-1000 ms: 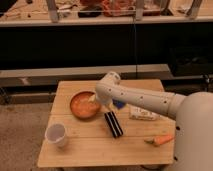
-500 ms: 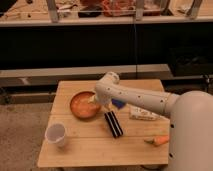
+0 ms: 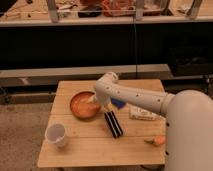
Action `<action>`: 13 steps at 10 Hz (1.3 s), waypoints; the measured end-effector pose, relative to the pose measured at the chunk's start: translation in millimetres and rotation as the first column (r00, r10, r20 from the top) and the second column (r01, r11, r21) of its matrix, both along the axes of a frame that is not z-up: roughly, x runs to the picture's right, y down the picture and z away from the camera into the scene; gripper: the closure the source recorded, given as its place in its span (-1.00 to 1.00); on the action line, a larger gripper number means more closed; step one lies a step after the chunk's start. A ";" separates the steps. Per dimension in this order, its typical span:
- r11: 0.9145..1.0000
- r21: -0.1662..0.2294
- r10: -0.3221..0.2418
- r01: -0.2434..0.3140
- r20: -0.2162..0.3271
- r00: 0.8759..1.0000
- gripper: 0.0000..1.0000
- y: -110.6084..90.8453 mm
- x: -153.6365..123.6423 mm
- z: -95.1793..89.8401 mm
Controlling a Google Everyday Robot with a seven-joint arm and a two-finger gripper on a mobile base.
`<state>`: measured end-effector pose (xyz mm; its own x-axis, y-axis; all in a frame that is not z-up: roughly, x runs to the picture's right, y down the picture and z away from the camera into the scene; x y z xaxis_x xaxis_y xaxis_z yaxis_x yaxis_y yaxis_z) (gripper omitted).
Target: Pick up the ceramic bowl
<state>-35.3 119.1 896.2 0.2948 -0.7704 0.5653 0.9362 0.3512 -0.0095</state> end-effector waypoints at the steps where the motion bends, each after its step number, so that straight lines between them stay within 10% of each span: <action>1: 1.000 -0.003 0.000 0.000 0.001 1.000 -0.60 0.3 -0.2 1.0; 13: 1.000 -0.018 0.002 -0.002 0.005 1.000 -0.60 3.4 -1.2 5.3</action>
<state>-36.5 122.5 901.5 0.2932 -0.7597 0.5805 0.9356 0.3530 -0.0106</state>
